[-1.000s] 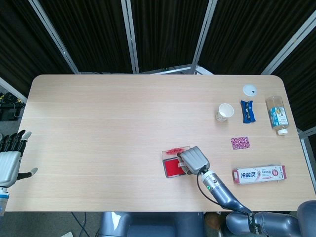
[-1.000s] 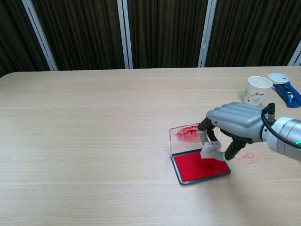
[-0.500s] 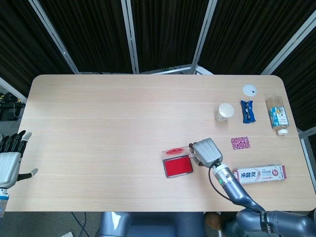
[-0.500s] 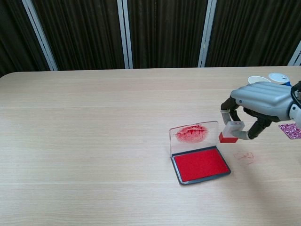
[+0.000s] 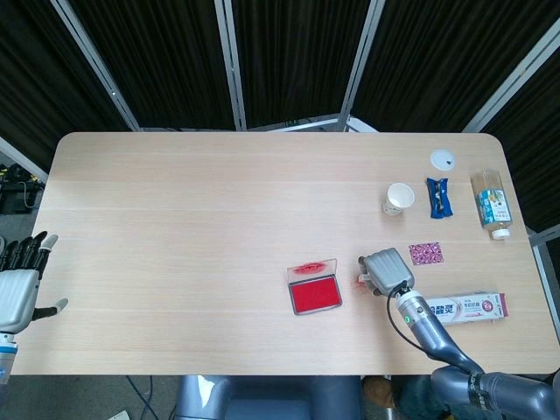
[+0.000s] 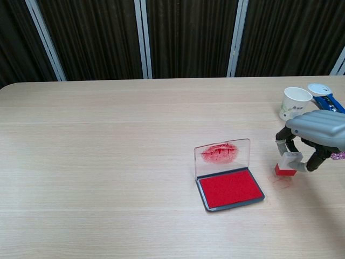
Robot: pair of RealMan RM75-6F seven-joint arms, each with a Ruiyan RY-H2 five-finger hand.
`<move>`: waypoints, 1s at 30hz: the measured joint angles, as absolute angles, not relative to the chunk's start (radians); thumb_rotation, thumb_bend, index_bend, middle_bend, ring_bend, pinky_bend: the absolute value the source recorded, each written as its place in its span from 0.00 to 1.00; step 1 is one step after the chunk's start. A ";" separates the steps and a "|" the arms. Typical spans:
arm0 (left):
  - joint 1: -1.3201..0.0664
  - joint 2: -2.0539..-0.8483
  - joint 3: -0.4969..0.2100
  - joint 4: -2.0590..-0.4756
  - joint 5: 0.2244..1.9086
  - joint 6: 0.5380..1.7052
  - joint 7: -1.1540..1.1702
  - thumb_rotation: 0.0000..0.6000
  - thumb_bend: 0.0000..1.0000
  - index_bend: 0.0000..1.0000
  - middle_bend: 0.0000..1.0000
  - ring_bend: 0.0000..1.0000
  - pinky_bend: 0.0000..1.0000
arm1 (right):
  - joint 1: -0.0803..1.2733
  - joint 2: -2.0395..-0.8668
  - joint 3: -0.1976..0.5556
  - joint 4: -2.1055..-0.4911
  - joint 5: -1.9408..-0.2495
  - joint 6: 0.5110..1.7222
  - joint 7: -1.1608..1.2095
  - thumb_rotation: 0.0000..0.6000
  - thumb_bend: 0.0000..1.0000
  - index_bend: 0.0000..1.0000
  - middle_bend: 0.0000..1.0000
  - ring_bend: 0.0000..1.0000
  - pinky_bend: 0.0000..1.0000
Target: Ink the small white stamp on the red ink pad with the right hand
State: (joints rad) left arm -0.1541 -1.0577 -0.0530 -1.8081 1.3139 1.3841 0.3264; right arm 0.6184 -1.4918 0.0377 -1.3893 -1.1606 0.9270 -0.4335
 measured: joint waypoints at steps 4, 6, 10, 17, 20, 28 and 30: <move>-0.154 -1.059 -0.053 -1.809 1.312 1.385 0.329 1.00 0.00 0.00 0.00 0.00 0.00 | 0.616 -1.499 0.036 -1.369 -1.156 0.912 -0.416 1.00 0.40 0.48 0.57 0.90 1.00; -0.153 -1.059 -0.053 -1.808 1.311 1.386 0.329 1.00 0.00 0.00 0.00 0.00 0.00 | 0.614 -1.502 0.036 -1.360 -1.156 0.909 -0.408 1.00 0.40 0.48 0.57 0.90 1.00; -0.154 -1.058 -0.054 -1.808 1.310 1.386 0.329 1.00 0.00 0.00 0.00 0.00 0.00 | 0.612 -1.505 0.033 -1.351 -1.162 0.905 -0.397 1.00 0.39 0.45 0.55 0.90 1.00; -0.154 -1.059 -0.054 -1.807 1.309 1.386 0.331 1.00 0.00 0.00 0.00 0.00 0.00 | 0.610 -1.504 0.034 -1.350 -1.169 0.899 -0.382 1.00 0.36 0.42 0.52 0.90 1.00; -0.154 -1.060 -0.053 -1.807 1.310 1.387 0.331 1.00 0.00 0.00 0.00 0.00 0.00 | 0.611 -1.501 0.034 -1.353 -1.172 0.899 -0.384 1.00 0.35 0.39 0.51 0.90 1.00; -0.154 -1.060 -0.052 -1.808 1.310 1.386 0.334 1.00 0.00 0.00 0.00 0.00 0.00 | 0.606 -1.494 0.036 -1.365 -1.178 0.910 -0.385 1.00 0.31 0.35 0.47 0.90 1.00; -0.154 -1.060 -0.051 -1.809 1.311 1.386 0.333 1.00 0.00 0.00 0.00 0.00 0.00 | 0.604 -1.490 0.036 -1.372 -1.179 0.913 -0.384 1.00 0.30 0.34 0.47 0.90 1.00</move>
State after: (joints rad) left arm -0.1538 -1.0595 -0.0509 -1.8086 1.3108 1.3862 0.3335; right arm 0.6039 -1.4895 0.0361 -1.3721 -1.1790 0.9126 -0.3841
